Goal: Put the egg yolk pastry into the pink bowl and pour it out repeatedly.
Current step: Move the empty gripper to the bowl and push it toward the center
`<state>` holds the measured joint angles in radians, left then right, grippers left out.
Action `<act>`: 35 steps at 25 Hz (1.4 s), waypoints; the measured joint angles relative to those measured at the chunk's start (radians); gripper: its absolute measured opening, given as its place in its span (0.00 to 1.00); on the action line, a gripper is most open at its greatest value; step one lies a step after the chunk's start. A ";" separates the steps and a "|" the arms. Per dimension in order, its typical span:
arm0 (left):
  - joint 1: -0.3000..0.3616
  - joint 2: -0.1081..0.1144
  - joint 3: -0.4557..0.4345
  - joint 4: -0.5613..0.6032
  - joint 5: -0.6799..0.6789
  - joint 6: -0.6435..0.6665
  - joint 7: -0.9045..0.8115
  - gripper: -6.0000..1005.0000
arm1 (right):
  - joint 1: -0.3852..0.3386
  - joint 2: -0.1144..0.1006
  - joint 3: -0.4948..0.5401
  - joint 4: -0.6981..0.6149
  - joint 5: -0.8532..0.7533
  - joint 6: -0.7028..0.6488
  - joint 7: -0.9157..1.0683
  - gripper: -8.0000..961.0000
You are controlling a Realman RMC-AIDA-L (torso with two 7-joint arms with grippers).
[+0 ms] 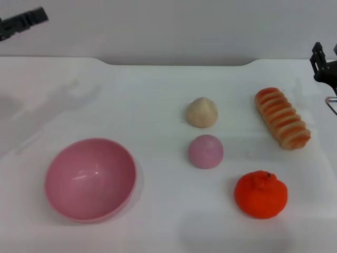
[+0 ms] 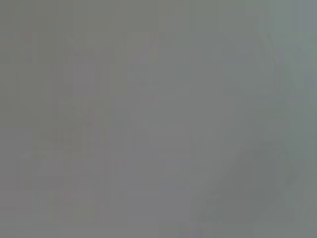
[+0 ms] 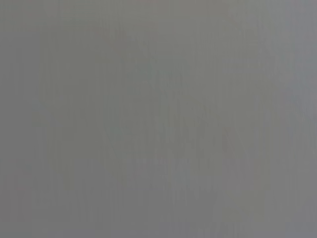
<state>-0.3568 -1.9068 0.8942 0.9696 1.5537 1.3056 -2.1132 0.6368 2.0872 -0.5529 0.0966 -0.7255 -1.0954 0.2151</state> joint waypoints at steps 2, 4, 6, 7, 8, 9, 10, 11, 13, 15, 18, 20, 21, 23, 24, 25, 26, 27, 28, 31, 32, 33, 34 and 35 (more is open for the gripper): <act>0.011 0.003 0.004 0.073 0.054 0.025 -0.067 0.86 | -0.001 -0.001 0.000 -0.001 0.000 0.000 0.000 0.52; 0.024 0.002 0.002 0.141 0.113 0.050 -0.125 0.86 | -0.001 -0.002 0.001 -0.004 0.001 0.003 0.000 0.52; 0.074 -0.011 -0.006 0.356 0.326 0.135 -0.251 0.86 | -0.002 -0.003 0.002 -0.006 0.003 0.005 0.000 0.52; 0.087 -0.016 -0.006 0.416 0.402 0.172 -0.288 0.86 | -0.002 -0.004 0.002 -0.008 0.005 0.005 0.000 0.52; 0.087 -0.016 -0.006 0.416 0.402 0.172 -0.288 0.86 | -0.003 -0.004 0.002 -0.009 0.005 0.005 0.000 0.52; 0.112 -0.039 -0.006 0.498 0.517 0.246 -0.332 0.86 | -0.004 -0.004 0.002 -0.010 0.006 0.005 0.000 0.52; 0.120 -0.057 -0.006 0.524 0.562 0.278 -0.336 0.86 | -0.004 -0.004 0.003 -0.012 0.006 0.005 0.000 0.52; 0.125 -0.075 -0.006 0.541 0.602 0.291 -0.336 0.86 | -0.004 -0.004 0.003 -0.013 0.007 0.005 0.000 0.52; 0.130 -0.113 -0.006 0.569 0.695 0.308 -0.335 0.86 | -0.002 -0.004 0.004 -0.014 0.007 0.008 0.000 0.52; 0.127 -0.138 -0.004 0.585 0.773 0.319 -0.338 0.86 | 0.004 -0.005 0.004 -0.015 0.007 0.009 0.000 0.52; 0.110 -0.146 0.022 0.588 0.838 0.344 -0.361 0.86 | 0.008 -0.005 0.004 -0.022 0.008 0.010 0.000 0.52; 0.100 -0.146 0.037 0.585 0.855 0.354 -0.381 0.86 | 0.009 -0.004 0.004 -0.024 0.008 0.011 0.000 0.52; 0.095 -0.146 0.044 0.585 0.867 0.358 -0.392 0.86 | 0.010 -0.004 0.004 -0.025 0.008 0.012 0.000 0.52; 0.086 -0.148 0.053 0.584 0.880 0.358 -0.398 0.86 | 0.010 -0.004 0.004 -0.026 0.008 0.013 0.000 0.52; 0.082 -0.148 0.057 0.584 0.883 0.358 -0.401 0.86 | 0.010 -0.004 0.004 -0.026 0.008 0.013 0.000 0.52; 0.081 -0.148 0.059 0.583 0.884 0.358 -0.401 0.86 | 0.010 -0.004 0.005 -0.026 0.008 0.013 0.000 0.52; 0.073 -0.148 0.068 0.576 0.884 0.359 -0.403 0.86 | 0.010 -0.004 0.005 -0.026 0.008 0.013 0.000 0.52; 0.066 -0.148 0.075 0.565 0.886 0.360 -0.404 0.86 | 0.010 -0.004 0.005 -0.026 0.008 0.013 0.000 0.52; 0.059 -0.147 0.081 0.552 0.886 0.361 -0.405 0.86 | 0.010 -0.004 0.005 -0.026 0.008 0.013 0.000 0.52; 0.035 -0.145 0.091 0.495 0.891 0.364 -0.405 0.86 | 0.011 -0.004 0.005 -0.026 0.008 0.013 0.000 0.52; 0.029 -0.145 0.091 0.482 0.897 0.365 -0.405 0.86 | 0.011 -0.004 0.005 -0.026 0.008 0.013 0.000 0.52; 0.016 -0.145 0.092 0.458 0.910 0.366 -0.405 0.86 | 0.011 -0.004 0.005 -0.026 0.008 0.013 0.000 0.52; 0.007 -0.145 0.093 0.442 0.928 0.366 -0.405 0.86 | 0.011 -0.004 0.006 -0.026 0.008 0.013 0.000 0.52; 0.007 -0.145 0.093 0.442 0.928 0.366 -0.405 0.86 | 0.011 -0.004 0.006 -0.027 0.008 0.013 0.000 0.52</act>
<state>-0.3502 -2.0515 0.9873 1.4119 2.4822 1.6716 -2.5186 0.6474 2.0832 -0.5468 0.0699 -0.7178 -1.0828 0.2147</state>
